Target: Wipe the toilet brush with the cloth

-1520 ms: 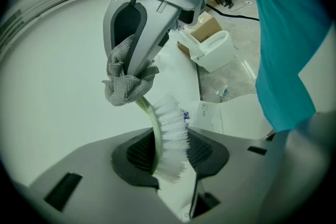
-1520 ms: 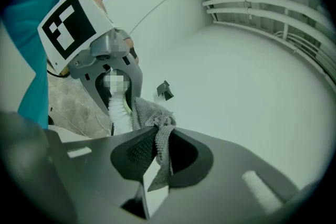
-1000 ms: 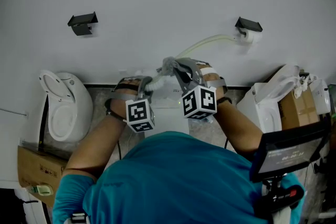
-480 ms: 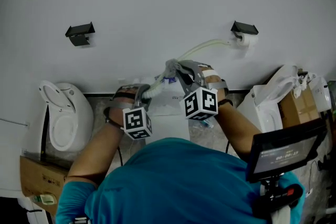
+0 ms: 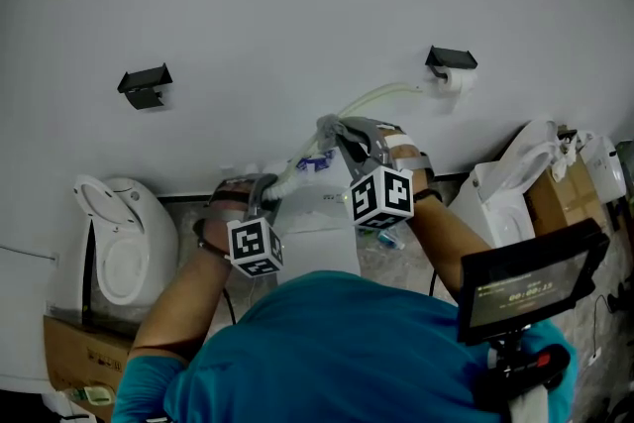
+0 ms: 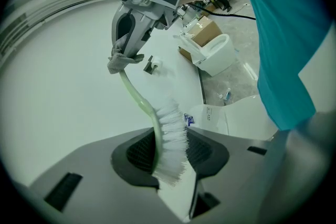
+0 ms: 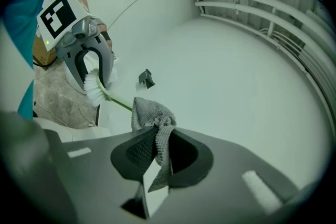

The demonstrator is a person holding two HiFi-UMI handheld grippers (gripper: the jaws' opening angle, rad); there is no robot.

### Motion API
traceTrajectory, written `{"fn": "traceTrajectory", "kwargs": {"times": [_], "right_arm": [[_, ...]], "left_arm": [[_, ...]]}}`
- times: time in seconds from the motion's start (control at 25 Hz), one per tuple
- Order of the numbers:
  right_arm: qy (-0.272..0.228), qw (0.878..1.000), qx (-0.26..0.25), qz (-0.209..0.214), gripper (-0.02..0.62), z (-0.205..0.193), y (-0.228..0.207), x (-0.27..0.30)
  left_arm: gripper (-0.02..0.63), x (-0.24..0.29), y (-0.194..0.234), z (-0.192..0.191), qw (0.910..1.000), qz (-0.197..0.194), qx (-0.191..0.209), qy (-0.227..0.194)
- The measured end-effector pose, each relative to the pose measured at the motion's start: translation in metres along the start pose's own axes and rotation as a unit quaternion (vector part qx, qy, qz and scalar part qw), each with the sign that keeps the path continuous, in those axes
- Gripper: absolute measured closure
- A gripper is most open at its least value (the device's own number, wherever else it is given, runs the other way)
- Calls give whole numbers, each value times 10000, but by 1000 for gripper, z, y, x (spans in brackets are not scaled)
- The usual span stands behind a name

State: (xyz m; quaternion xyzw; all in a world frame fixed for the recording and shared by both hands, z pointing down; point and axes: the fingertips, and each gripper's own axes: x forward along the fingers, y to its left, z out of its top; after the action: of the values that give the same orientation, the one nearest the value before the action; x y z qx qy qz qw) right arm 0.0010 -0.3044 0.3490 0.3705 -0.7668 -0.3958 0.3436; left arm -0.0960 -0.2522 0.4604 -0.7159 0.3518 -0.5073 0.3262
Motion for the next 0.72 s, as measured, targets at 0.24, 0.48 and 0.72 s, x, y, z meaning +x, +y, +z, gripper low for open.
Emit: {"fn": "traceTrajectory", "kwargs": {"times": [0.24,0.48,0.72], "right_arm": [[113,9999,19,-129,549,-9,-12,-2],[180,9993,125,-289,549,-18,-24,-3],[287,9985,167,-442,549,-28,-36,-5]], "left_arm": [[459,-1,1,-1,10000,40,31,-29],[459,-1,2,-2,10000,59,50,-60],[459,-1,1,-2,9999,53,68,-75]]}}
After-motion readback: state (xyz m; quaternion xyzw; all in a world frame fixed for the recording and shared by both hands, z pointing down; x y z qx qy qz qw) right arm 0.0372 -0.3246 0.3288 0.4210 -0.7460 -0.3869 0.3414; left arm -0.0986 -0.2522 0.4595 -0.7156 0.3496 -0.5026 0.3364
